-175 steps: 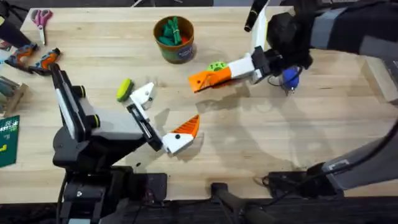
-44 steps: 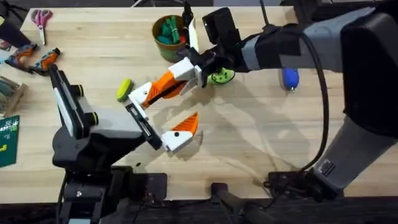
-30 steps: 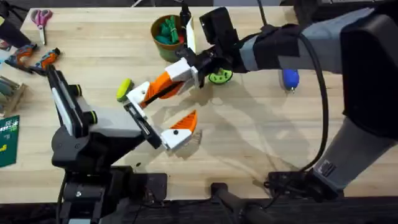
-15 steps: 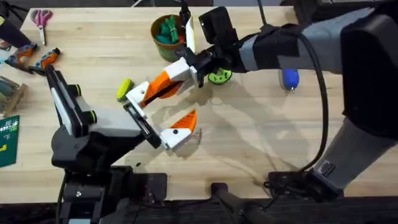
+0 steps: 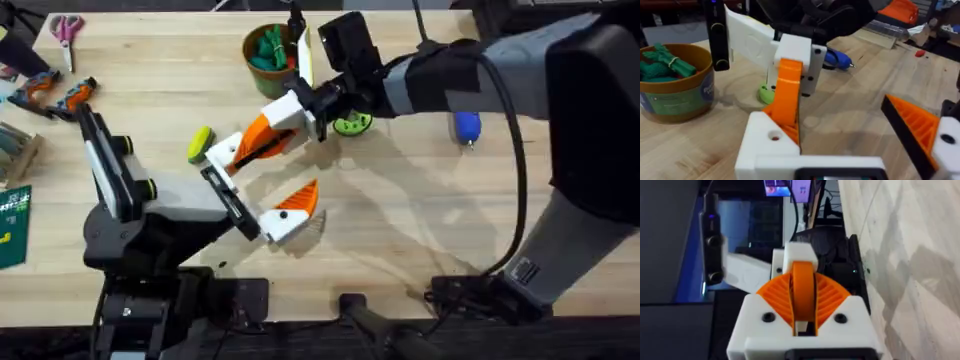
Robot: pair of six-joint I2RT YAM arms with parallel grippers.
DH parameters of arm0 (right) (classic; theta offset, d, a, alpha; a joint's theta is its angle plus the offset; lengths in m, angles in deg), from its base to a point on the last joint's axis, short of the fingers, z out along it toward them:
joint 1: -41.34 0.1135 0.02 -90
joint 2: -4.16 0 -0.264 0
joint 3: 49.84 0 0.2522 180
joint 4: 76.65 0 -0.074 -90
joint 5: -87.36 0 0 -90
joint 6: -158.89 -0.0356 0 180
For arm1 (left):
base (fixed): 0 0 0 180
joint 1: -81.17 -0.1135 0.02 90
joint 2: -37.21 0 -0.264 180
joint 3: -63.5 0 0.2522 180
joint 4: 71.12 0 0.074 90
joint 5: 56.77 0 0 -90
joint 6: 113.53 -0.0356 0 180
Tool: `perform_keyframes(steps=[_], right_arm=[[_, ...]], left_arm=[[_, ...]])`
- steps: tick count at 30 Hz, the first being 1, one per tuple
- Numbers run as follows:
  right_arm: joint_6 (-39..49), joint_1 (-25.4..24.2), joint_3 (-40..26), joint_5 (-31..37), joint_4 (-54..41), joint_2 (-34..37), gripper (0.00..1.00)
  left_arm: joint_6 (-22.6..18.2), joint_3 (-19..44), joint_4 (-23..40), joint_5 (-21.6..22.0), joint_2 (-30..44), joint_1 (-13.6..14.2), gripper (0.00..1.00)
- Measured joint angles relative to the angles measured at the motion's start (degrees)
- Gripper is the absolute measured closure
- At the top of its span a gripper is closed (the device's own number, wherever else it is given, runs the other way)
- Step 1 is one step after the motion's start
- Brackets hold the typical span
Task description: Pick up the gripper from the table and insert it into the empty holder that is missing its gripper. Then pick up a screw, insert it into the mounting hole, and use the screwdriver to tighten it. Finally, clean up the table by picking up the vegetable and placing it into the bucket.
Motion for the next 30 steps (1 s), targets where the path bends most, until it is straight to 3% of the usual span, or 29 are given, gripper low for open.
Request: perform_keyframes(steps=[8, 15, 18, 24, 30], right_arm=[[0.4, -0.1, 0.0, -0.3, -0.1, 0.0, 0.619], [0.4, -1.5, 0.0, -3.1, 1.3, 0.0, 0.532], [0.9, -4.3, 0.0, -4.7, 2.8, 0.0, 0.523], [4.4, -8.8, 0.0, -4.8, 2.8, 0.0, 0.368], [9.8, -13.4, 0.0, 0.4, 2.5, 0.0, 0.361]], left_arm=[[-0.4, 0.0, 0.0, -0.5, 0.0, 0.1, 0.015], [-0.4, 0.0, 0.3, -3.2, 0.0, 0.8, 0.015], [-0.4, 0.0, 0.3, -3.8, 0.0, 0.8, 0.015], [-0.4, 0.0, 0.3, -3.9, 0.0, 0.8, 0.016], [-0.4, 0.0, 0.3, -3.9, 0.0, 0.8, 0.016]])
